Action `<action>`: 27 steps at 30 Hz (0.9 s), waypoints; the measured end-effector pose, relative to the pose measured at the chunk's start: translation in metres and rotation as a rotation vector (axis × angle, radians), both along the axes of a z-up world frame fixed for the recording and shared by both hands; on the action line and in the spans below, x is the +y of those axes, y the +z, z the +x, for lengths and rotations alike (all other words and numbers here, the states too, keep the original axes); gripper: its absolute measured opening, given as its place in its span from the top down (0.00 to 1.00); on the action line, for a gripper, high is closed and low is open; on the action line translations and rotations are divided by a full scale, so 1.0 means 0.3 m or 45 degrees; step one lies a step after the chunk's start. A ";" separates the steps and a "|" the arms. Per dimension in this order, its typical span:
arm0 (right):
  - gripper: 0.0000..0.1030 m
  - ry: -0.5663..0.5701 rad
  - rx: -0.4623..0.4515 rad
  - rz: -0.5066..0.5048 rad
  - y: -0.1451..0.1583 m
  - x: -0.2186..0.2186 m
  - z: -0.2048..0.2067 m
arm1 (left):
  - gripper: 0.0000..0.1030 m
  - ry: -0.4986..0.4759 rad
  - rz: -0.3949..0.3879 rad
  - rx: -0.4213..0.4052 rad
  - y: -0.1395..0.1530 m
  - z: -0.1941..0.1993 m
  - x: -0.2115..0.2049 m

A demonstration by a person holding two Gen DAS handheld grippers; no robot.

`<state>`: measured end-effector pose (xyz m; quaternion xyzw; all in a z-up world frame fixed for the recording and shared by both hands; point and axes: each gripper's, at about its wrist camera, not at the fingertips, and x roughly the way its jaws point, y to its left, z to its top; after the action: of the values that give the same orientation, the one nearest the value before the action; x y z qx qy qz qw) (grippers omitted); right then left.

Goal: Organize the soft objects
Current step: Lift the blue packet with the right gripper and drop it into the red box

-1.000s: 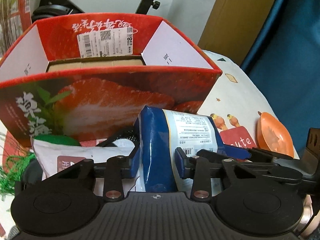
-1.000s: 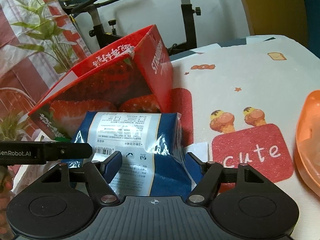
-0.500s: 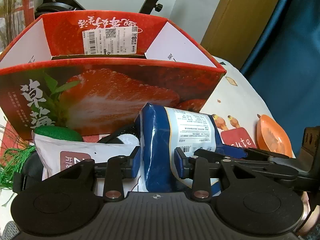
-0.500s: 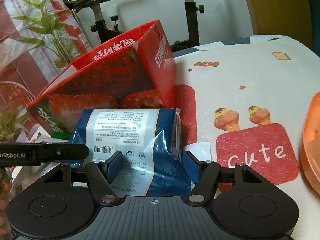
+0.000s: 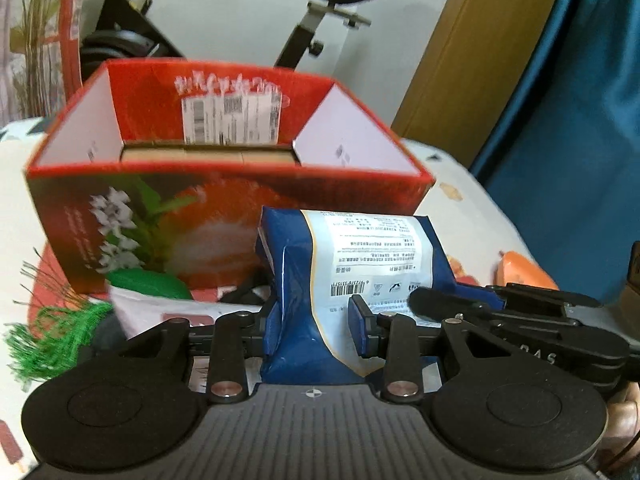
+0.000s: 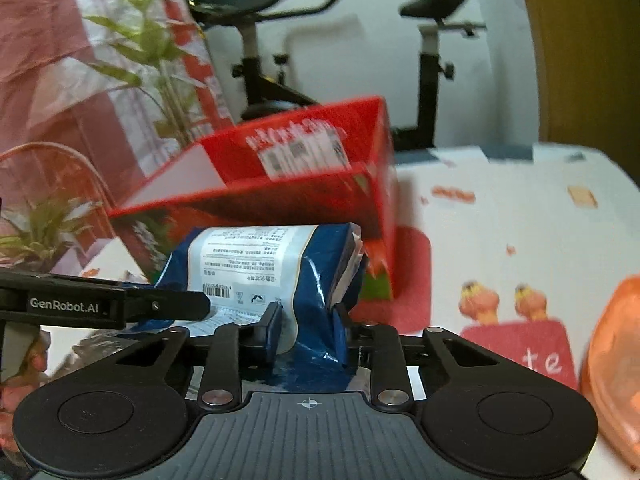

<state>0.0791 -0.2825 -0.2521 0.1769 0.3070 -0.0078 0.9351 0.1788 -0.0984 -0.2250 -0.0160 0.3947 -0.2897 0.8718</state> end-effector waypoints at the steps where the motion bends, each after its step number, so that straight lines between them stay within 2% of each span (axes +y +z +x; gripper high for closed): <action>1: 0.78 0.009 -0.021 -0.016 0.028 0.008 -0.005 | 0.64 -0.001 -0.013 -0.015 0.015 -0.008 0.012; 7: 0.82 0.071 -0.134 -0.135 0.194 0.056 0.009 | 0.64 -0.001 -0.100 -0.155 0.144 -0.028 0.089; 12: 0.83 0.132 -0.187 -0.213 0.301 0.066 0.122 | 0.64 0.046 -0.165 -0.224 0.226 0.038 0.128; 14: 0.83 0.148 -0.193 -0.259 0.325 0.067 0.194 | 0.63 0.056 -0.159 -0.258 0.249 0.086 0.121; 17: 0.84 0.135 -0.181 -0.244 0.334 0.063 0.314 | 0.64 0.105 -0.134 -0.249 0.256 0.196 0.116; 20: 0.85 0.119 -0.178 -0.321 0.321 0.094 0.428 | 0.64 0.176 -0.155 -0.208 0.255 0.310 0.123; 22: 0.85 0.107 -0.162 -0.360 0.304 0.113 0.504 | 0.64 0.203 -0.125 -0.197 0.250 0.371 0.125; 27: 0.86 0.041 -0.118 -0.360 0.236 0.125 0.611 | 0.63 0.251 -0.067 -0.147 0.212 0.471 0.141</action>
<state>0.2623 -0.2450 -0.1813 0.0386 0.2620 -0.0277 0.9639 0.3201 -0.0561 -0.1616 -0.0609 0.3327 -0.2132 0.9166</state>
